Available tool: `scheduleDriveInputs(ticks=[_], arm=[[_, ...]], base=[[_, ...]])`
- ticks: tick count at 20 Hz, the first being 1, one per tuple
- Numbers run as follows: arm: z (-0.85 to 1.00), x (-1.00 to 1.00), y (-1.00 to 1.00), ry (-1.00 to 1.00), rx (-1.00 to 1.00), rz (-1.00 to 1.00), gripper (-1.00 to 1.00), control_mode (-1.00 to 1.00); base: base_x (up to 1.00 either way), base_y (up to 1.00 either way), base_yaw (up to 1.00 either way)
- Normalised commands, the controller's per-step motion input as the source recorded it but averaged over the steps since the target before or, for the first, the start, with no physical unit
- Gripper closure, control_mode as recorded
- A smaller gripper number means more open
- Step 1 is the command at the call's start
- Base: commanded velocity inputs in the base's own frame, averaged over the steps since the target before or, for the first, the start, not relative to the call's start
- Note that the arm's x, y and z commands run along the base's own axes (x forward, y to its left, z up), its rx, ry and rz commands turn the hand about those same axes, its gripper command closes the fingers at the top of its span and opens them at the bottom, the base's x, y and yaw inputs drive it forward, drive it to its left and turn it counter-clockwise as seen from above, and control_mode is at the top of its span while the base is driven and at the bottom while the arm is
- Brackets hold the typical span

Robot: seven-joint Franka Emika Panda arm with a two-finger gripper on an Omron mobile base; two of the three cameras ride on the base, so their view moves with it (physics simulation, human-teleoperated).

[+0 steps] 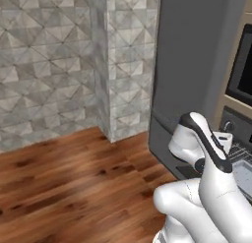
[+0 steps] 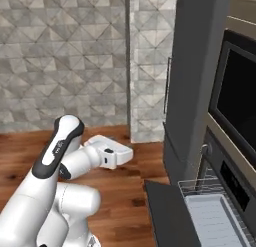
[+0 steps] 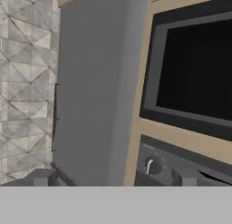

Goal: Take the baked cake out of the oven and place it on the plate for cooling. Then close the oven door.

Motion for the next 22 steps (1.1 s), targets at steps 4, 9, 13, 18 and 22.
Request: scheduleDriveInputs(ticks=[4, 9, 13, 18, 22], arm=[[0.0, 0.0, 0.0, 0.0, 0.0, 0.0, -1.0, 1.0], [0.0, 0.0, 0.0, 0.0, 0.0, 0.0, -1.0, 1.0], [0.0, 0.0, 0.0, 0.0, 0.0, 0.0, -1.0, 1.0], [0.0, 0.0, 0.0, 0.0, 0.0, 0.0, -1.0, 1.0], [0.0, 0.0, 0.0, 0.0, 0.0, 0.0, -1.0, 1.0]], base=[[-0.01, 0.16, -0.57], [-0.06, 0.13, -0.38], [-0.42, -0.53, -0.13], [-0.3, -0.48, -0.14], [0.0, -0.35, -0.14]])
